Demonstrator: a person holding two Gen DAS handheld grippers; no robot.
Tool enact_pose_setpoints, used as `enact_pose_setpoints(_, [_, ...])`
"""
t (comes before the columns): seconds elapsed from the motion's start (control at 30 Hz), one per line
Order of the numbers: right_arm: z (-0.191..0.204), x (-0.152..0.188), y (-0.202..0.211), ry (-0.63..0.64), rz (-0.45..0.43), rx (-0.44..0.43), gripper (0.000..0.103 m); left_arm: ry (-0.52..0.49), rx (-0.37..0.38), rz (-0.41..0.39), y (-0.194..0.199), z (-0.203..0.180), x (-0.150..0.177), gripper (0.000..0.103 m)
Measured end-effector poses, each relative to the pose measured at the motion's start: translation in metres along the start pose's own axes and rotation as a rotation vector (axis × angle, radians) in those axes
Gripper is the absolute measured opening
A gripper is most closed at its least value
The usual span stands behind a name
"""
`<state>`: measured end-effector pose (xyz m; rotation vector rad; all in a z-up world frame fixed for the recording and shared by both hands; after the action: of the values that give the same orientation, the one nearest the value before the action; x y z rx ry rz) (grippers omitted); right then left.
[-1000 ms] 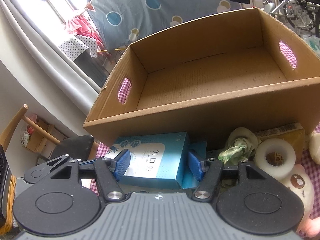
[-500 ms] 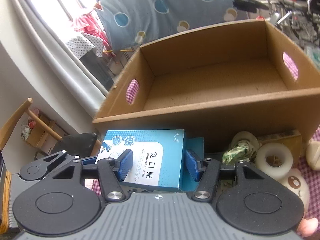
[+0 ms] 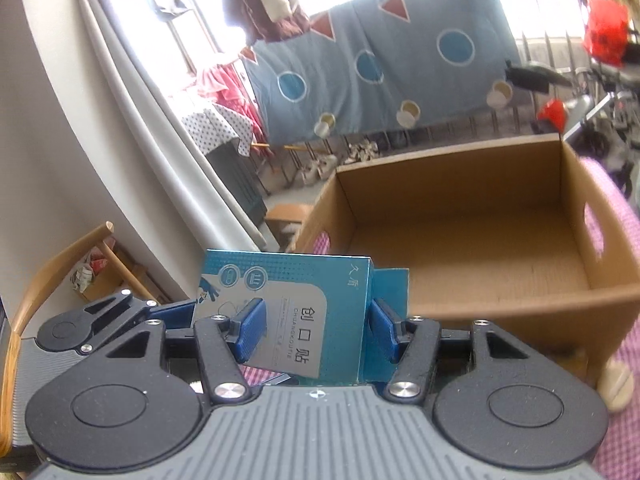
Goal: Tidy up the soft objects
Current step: 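Lower the bandage box into the cardboard box and open the right gripper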
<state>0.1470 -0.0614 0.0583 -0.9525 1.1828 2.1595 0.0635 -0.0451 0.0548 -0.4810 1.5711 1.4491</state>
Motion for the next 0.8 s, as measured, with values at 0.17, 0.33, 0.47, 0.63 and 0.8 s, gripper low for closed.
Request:
enact_pose_setpoints(0.17, [-0.012, -0.037, -0.013, 0.016, 0.01, -0.012, 0.06, -0.046, -0.01, -0.046, -0.011, 0.006, -0.029, 0.085])
enact_pose_setpoints(0.33, [-0.041, -0.076, -0.054, -0.01, 0.094, -0.016, 0.06, -0.064, -0.001, -0.029, -0.045, 0.021, -0.058, 0.085])
enact_pose_setpoints(0.47, [-0.071, -0.103, -0.1, -0.05, 0.179, -0.026, 0.06, -0.077, 0.006, 0.019, -0.084, 0.035, -0.074, 0.085])
enact_pose_setpoints(0.63, [-0.112, -0.124, -0.171, -0.143, 0.322, -0.037, 0.06, -0.064, 0.013, 0.127, -0.145, 0.061, -0.085, 0.085])
enact_pose_setpoints(0.8, [-0.145, -0.129, -0.231, -0.233, 0.436, -0.024, 0.06, -0.047, 0.038, 0.257, -0.204, 0.09, -0.089, 0.084])
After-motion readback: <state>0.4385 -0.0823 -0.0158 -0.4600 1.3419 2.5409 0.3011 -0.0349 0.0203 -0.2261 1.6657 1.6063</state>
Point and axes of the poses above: each gripper's, at about its wrist camera, not at the fingertips, and y roughly against the way its jaws point, z to its left, x to its underside, the point moved 1 cm from there along -y, roughly the way its jaws point, and after that the axes turned 1 degree about z, right-handed, at the moved point
